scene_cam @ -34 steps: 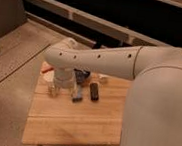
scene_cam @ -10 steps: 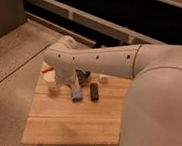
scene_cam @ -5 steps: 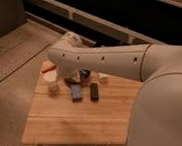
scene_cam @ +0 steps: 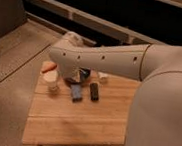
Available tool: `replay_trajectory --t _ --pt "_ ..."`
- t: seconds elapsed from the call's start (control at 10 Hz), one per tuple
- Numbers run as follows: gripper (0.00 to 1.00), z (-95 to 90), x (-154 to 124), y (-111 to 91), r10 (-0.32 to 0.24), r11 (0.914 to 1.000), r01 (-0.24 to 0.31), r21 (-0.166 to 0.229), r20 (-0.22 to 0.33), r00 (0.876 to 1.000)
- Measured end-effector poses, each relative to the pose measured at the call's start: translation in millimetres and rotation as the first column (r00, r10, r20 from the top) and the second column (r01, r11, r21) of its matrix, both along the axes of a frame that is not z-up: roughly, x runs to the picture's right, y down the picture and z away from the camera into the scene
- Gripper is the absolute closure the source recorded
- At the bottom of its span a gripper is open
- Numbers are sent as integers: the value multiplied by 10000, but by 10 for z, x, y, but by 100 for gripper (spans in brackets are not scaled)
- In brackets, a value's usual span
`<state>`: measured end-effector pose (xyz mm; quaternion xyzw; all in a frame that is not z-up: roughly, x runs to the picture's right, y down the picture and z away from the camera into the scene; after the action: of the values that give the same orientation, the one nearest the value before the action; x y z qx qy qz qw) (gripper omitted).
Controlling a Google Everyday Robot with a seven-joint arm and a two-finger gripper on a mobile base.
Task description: Push the ceramic bowl across the table
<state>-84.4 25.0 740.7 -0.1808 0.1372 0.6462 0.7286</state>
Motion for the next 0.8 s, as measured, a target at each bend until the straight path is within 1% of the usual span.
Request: replay_trajectory --t 0.1,0.2,0.3,0.5,0.6,0.7,0.8 --pt "35 104 141 -41 123 9999 -124 -98 -176 9998" --pt "35 212 261 -88 283 9995 -286 -111 -254 9993" --pt "35 320 352 -130 400 9992 -402 -91 -222 9990" --pt "35 556 426 -174 583 9982 -581 -138 190 9981" --pt "35 645 420 -159 656 9976 -647 -265 377 9971" --pt "35 754 362 -117 622 9970 -591 -502 628 9961" --pt "35 766 319 -105 601 9969 -562 -555 719 9956"
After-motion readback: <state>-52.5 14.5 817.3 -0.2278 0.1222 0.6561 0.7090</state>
